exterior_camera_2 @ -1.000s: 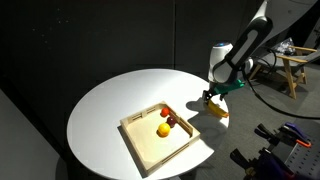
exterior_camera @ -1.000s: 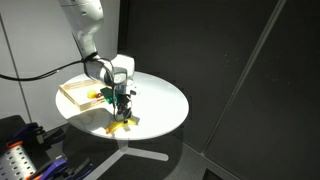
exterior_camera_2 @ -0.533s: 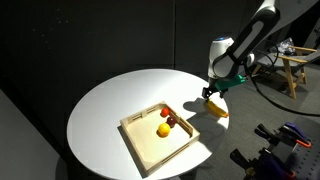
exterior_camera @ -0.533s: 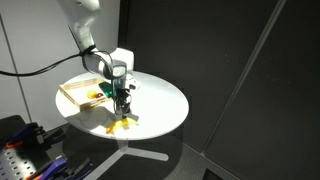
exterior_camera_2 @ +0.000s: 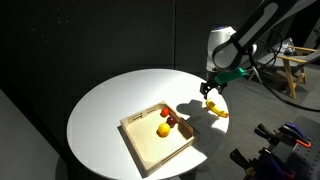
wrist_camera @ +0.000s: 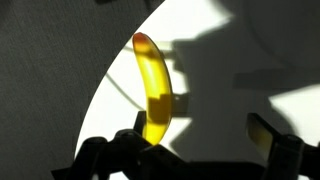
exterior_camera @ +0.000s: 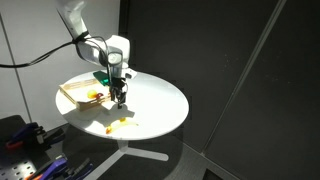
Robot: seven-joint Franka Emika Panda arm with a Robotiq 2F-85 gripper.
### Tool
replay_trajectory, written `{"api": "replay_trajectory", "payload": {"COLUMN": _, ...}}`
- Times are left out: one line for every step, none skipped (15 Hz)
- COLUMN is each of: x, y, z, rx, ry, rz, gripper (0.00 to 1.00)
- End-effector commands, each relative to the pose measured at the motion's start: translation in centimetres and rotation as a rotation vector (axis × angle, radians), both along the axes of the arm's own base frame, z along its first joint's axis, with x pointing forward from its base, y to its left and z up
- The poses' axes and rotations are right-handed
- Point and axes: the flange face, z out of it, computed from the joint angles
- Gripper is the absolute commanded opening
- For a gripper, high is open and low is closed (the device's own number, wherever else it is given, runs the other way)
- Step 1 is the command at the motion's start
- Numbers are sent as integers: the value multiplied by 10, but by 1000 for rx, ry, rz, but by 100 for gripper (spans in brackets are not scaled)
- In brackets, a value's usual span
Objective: Remove the banana from the box
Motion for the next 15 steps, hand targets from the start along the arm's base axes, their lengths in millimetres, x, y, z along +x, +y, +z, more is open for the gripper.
{"api": "replay_trajectory", "payload": {"x": -12, "y": 12, "z": 25, "rx": 17, "ry": 5, "rz": 36, "gripper": 100}}
{"api": "replay_trajectory", "payload": {"x": -14, "y": 16, "z": 30, "rx": 20, "ry": 6, "rz": 43, "gripper": 100}}
{"api": "replay_trajectory", "payload": {"x": -16, "y": 19, "z": 35, "rx": 22, "ry": 5, "rz": 50, "gripper": 100}}
{"api": "replay_trajectory", "payload": {"x": -17, "y": 22, "z": 40, "rx": 21, "ry": 4, "rz": 55, "gripper": 100}}
{"api": "replay_trajectory", "payload": {"x": -20, "y": 25, "z": 45, "rx": 23, "ry": 2, "rz": 63, "gripper": 100}}
{"api": "replay_trajectory", "payload": {"x": -22, "y": 28, "z": 50, "rx": 24, "ry": 0, "rz": 70, "gripper": 100}}
{"api": "replay_trajectory", "payload": {"x": -24, "y": 30, "z": 55, "rx": 25, "ry": -1, "rz": 76, "gripper": 100}}
{"api": "replay_trajectory", "payload": {"x": -26, "y": 31, "z": 60, "rx": 27, "ry": 2, "rz": 84, "gripper": 100}}
{"api": "replay_trajectory", "payload": {"x": -29, "y": 33, "z": 65, "rx": 29, "ry": 4, "rz": 91, "gripper": 100}}
{"api": "replay_trajectory", "payload": {"x": -32, "y": 34, "z": 71, "rx": 31, "ry": 8, "rz": 99, "gripper": 100}}
{"api": "replay_trajectory", "payload": {"x": -35, "y": 35, "z": 77, "rx": 30, "ry": 9, "rz": 106, "gripper": 100}}
{"api": "replay_trajectory", "payload": {"x": -38, "y": 36, "z": 82, "rx": 29, "ry": 14, "rz": 111, "gripper": 100}}
{"api": "replay_trajectory", "payload": {"x": -42, "y": 37, "z": 88, "rx": 29, "ry": 14, "rz": 119, "gripper": 100}}
{"api": "replay_trajectory", "payload": {"x": -45, "y": 37, "z": 94, "rx": 27, "ry": 16, "rz": 123, "gripper": 100}}
{"api": "replay_trajectory", "payload": {"x": -48, "y": 37, "z": 99, "rx": 25, "ry": 16, "rz": 126, "gripper": 100}}
